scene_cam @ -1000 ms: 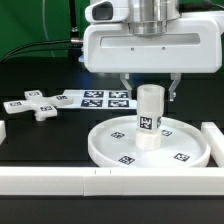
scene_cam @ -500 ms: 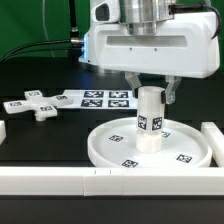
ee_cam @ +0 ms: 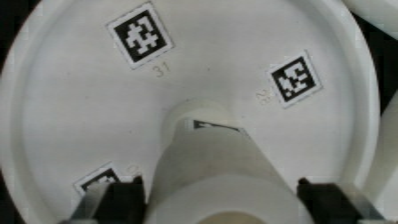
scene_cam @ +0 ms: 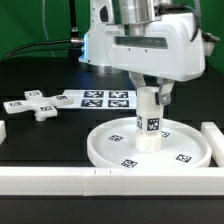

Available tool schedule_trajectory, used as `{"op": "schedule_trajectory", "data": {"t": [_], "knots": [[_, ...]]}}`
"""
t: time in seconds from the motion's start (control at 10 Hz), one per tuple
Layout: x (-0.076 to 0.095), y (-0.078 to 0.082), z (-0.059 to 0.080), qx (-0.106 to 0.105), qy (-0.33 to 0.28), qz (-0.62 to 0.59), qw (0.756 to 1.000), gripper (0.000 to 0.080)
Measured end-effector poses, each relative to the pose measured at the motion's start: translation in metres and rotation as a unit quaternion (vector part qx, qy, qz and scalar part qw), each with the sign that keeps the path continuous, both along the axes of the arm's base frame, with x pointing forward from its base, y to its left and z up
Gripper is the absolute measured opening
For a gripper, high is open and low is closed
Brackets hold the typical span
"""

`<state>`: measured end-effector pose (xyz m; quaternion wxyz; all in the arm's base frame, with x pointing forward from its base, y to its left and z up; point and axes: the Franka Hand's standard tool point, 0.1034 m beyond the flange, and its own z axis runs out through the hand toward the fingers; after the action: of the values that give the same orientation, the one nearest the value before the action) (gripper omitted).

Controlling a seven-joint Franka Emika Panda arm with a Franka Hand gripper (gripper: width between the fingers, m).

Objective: Assemble round table

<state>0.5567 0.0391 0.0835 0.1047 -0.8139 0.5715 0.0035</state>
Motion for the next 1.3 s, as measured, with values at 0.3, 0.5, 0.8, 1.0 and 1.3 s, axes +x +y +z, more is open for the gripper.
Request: {"op": "schedule_trajectory", "data": {"t": [0.3,0.5,0.8,1.0,1.3], "knots": [[0.0012,-0.0004,-0.0001,0.046,0.014,-0.151,0.987,0.0412],[0.0015,-0.0008,0.0001,0.048,0.018,-0.164,0.985,0.0412],[0.0076,0.0040,0.0025,0.021,0.011,-0.056,0.998,0.0638],[0.0067,0.0034,0.0016,0.014,-0.001,0.011,1.000,0.0646],[0.0067,0.0020,0.0005,-0.005,-0.023,0.139,0.990,0.0649]]}}
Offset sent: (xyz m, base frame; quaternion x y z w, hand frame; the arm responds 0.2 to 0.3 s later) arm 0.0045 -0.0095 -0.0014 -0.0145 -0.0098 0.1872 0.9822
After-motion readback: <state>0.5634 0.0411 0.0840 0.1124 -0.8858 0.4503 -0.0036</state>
